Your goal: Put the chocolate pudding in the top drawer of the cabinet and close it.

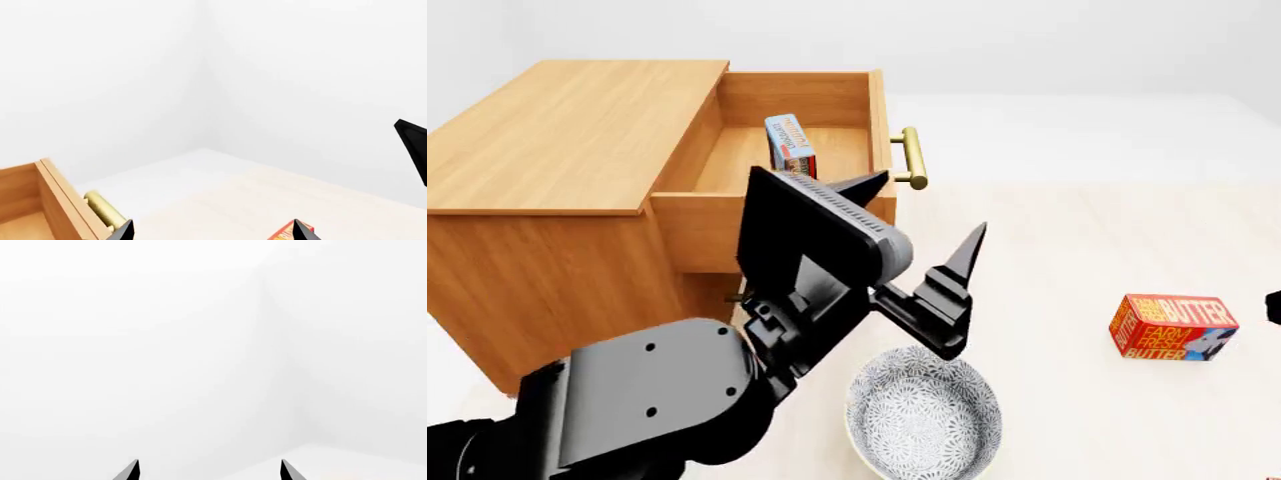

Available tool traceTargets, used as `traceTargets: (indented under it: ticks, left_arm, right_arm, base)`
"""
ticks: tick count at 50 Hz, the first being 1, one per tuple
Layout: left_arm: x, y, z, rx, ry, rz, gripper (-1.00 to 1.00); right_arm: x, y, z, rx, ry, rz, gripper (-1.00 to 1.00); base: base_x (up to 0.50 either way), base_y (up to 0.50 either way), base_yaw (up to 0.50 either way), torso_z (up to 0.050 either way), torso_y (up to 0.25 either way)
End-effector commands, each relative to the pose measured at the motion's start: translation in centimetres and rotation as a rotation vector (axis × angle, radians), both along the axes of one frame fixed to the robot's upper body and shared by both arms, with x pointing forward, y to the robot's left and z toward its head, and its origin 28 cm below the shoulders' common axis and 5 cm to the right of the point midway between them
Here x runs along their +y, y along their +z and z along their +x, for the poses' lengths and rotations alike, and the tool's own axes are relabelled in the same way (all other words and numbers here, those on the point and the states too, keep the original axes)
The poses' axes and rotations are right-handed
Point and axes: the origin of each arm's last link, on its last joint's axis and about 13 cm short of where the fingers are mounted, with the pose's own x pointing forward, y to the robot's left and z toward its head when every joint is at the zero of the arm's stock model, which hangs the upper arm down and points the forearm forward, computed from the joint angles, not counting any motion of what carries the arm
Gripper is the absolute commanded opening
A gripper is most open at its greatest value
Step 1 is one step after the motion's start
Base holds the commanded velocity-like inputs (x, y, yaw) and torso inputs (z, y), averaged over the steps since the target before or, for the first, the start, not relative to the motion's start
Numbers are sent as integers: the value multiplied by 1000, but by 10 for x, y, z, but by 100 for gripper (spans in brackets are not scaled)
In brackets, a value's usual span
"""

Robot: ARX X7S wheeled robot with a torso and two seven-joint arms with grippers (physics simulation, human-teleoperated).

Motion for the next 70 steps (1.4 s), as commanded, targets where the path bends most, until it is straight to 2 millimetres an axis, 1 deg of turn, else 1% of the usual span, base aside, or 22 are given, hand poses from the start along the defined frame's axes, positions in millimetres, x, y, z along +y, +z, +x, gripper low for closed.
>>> traceTargets:
  ticks: [1,9,21,36,50,64,70]
  left_arm:
    - [-17,9,6,3,-22,15,100]
    - [-32,17,16,2,-36,33,100]
    - [-52,16,34,19,-40,82,100]
    - [-64,15,46,26,-51,105,100]
    - [-74,9,46,33,-88,136,100]
    - [-83,5,41,17,-135,164,100]
    - [-87,4,39,-8,-161,177,100]
  right_arm:
    - [-6,-1,-12,-24,-67,9,100]
    - [-8,-3,-15,-22,-60,14,100]
    - [-7,-5,-12,-16,-53,13,100]
    - [-2,-8,-5,-8,-44,16,100]
    - [-4,-10,-7,-5,-45,20,100]
    - [-7,-12,-8,1,-43,24,100]
    - [-5,-12,-5,3,-42,24,100]
  base:
    - [0,0,0,0,0]
    - [0,0,0,0,0]
    - [0,0,0,0,0]
    - [0,0,0,0,0]
    - [0,0,0,0,0]
    - [0,0,0,0,0]
    - [0,0,0,0,0]
